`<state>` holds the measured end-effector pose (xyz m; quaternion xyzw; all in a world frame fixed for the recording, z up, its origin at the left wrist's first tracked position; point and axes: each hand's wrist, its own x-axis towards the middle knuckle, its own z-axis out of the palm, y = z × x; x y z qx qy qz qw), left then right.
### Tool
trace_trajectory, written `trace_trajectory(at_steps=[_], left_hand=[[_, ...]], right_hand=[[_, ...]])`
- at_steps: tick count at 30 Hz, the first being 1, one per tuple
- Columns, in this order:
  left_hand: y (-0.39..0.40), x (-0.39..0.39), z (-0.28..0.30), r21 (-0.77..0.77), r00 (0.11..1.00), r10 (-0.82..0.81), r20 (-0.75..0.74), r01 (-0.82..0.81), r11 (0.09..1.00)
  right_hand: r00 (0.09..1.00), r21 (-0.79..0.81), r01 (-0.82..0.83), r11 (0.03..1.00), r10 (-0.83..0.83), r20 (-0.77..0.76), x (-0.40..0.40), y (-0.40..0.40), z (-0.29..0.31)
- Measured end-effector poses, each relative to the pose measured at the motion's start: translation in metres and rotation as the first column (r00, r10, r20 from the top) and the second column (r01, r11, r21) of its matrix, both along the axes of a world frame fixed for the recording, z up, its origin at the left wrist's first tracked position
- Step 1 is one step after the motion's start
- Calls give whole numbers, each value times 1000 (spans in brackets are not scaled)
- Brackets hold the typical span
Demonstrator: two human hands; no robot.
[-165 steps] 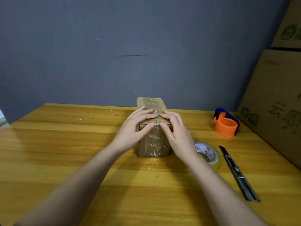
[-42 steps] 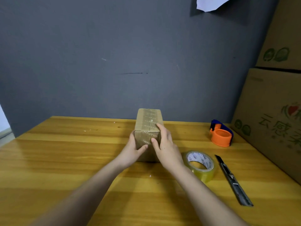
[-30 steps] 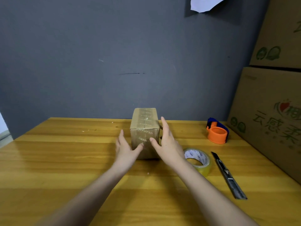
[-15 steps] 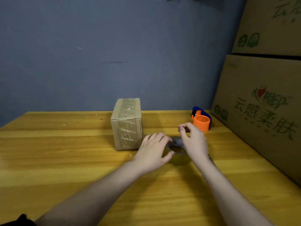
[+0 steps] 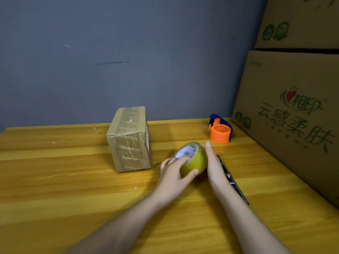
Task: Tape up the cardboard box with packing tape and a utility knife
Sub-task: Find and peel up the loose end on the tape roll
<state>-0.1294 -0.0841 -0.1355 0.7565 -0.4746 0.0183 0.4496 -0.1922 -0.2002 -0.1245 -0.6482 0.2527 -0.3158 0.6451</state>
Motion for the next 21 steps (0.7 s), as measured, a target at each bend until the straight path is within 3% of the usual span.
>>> trace_trajectory(at_steps=[2, 6, 8, 13, 21], left_hand=[[3, 5, 1, -183, 965, -113, -237, 70, 981], [12, -5, 9, -306, 881, -301, -366, 191, 933], [16, -6, 11, -353, 841, -350, -413, 206, 913], [18, -7, 30, -498, 646, -451, -616, 125, 858], [17, -1, 41, -511, 506, -455, -733, 31, 859]], right_hand=[[994, 69, -105, 992, 103, 31, 0, 3, -1], [960, 125, -262, 957, 246, 132, 1, 10, 0], [955, 70, -280, 958, 270, 125, 0, 16, 2], [966, -147, -184, 972, 206, 156, -4, 36, 9], [987, -360, -29, 932, 84, 138, -5, 41, 10]])
